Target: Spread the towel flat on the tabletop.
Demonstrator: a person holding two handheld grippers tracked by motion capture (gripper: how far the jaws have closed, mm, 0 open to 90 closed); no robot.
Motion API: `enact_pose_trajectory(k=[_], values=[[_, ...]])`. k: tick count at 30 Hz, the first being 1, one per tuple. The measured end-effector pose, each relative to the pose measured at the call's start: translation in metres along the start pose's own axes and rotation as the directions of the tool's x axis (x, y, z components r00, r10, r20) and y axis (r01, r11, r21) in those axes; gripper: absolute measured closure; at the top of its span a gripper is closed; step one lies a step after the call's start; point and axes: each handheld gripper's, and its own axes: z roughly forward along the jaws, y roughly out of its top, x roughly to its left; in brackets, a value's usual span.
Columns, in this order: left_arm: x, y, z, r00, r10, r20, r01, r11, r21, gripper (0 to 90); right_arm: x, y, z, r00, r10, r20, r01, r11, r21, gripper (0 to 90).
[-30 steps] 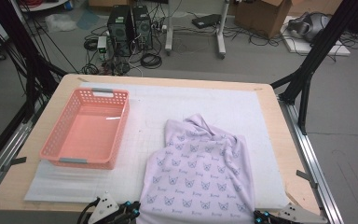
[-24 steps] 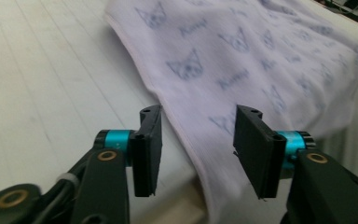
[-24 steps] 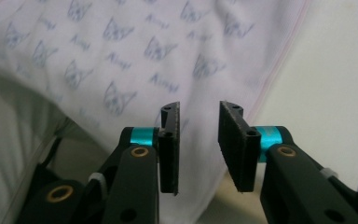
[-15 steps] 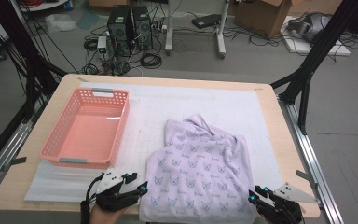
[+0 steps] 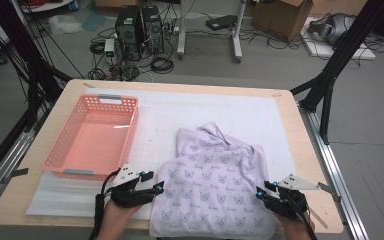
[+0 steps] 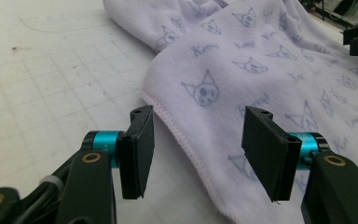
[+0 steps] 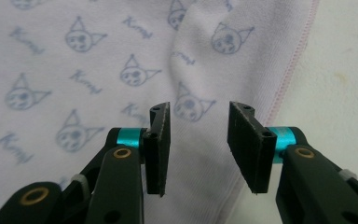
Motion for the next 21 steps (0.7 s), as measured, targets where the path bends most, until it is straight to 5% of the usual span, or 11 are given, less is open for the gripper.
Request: enact_pose_trajectory(k=[6, 10, 13, 14, 15, 21], values=[[0.007, 0.008, 0.020, 0.9999, 0.011, 0.013, -0.011, 0.9994, 0.032, 43.2, -0.009, 0.003, 0.016, 0.9998, 0.019, -0.001, -0.019, 0.9981, 0.059, 62.6], [0.007, 0.010, 0.026, 0.9997, 0.010, 0.022, -0.012, 0.9963, 0.086, 44.4, -0.014, 0.003, 0.016, 0.9997, 0.022, -0.004, -0.022, 0.9984, 0.051, 72.2], [0.004, 0.010, 0.028, 0.9990, 0.031, 0.032, -0.034, 0.9930, 0.113, 64.0, -0.016, 0.002, 0.014, 0.9996, 0.025, -0.012, -0.024, 0.9983, 0.054, 85.1], [-0.001, 0.009, 0.032, 0.9974, 0.066, 0.029, -0.070, 0.9818, 0.176, 77.1, -0.016, 0.002, 0.012, 0.9997, 0.017, -0.015, -0.016, 0.9980, 0.061, 86.9], [-0.007, 0.009, 0.032, 0.9935, 0.113, 0.014, -0.114, 0.9759, 0.186, 82.2, -0.016, 0.001, 0.012, 0.9999, 0.010, -0.013, -0.009, 0.9979, 0.064, 87.3], [-0.012, 0.001, 0.017, 0.9956, 0.086, 0.038, -0.092, 0.9781, 0.187, 86.3, -0.012, -0.007, -0.006, 0.9990, 0.021, -0.039, -0.017, 0.9945, 0.103, 88.2]])
